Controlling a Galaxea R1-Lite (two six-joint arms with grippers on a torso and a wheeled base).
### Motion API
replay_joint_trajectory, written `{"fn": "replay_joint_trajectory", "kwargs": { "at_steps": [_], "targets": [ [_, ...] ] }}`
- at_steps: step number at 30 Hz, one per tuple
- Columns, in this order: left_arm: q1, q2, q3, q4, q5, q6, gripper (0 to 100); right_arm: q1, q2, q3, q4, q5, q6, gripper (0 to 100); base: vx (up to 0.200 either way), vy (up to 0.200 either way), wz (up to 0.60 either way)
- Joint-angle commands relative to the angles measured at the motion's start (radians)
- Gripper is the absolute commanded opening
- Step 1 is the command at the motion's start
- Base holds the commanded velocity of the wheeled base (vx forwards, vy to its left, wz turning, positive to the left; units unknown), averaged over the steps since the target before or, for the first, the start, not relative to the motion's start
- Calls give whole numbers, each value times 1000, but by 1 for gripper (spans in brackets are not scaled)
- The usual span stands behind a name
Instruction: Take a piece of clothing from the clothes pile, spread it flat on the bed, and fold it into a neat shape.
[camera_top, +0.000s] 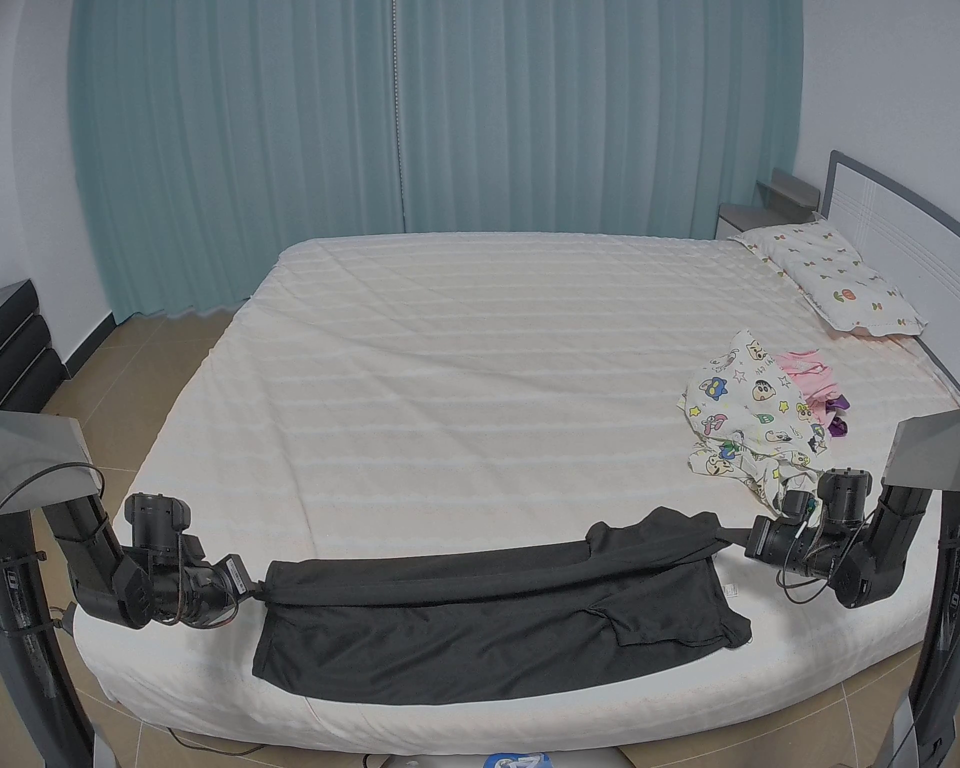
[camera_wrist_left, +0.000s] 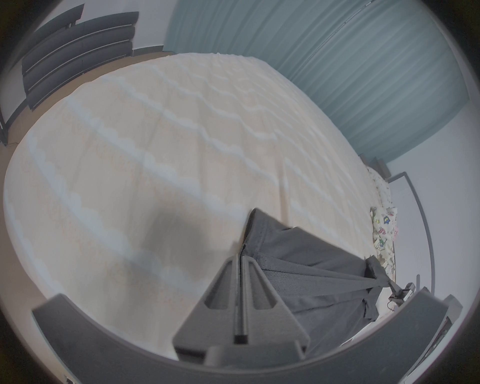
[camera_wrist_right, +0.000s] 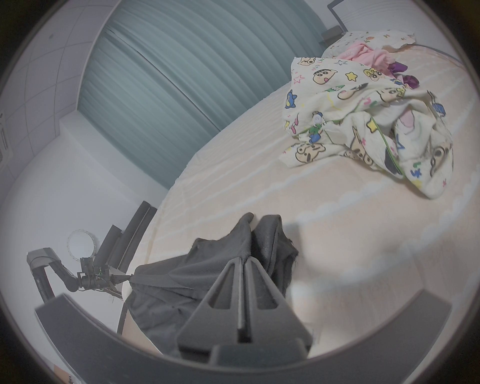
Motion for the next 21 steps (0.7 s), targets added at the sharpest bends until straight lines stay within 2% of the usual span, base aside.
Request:
{"fn": "replay_joint_trajectory", "kwargs": {
  "at_steps": [1,9,21],
  "targets": [
    [1,48,41,-47,6,25,0,-3,32,25,-2,1,-21,0,0,0,0],
    [1,65,130,-145,12,125,0,-3,32,40,-2,1,-27,0,0,0,0],
    [1,67,142,-145,18,134,0,-5,32,82,0,1,-80,0,0,0,0]
  ]
}}
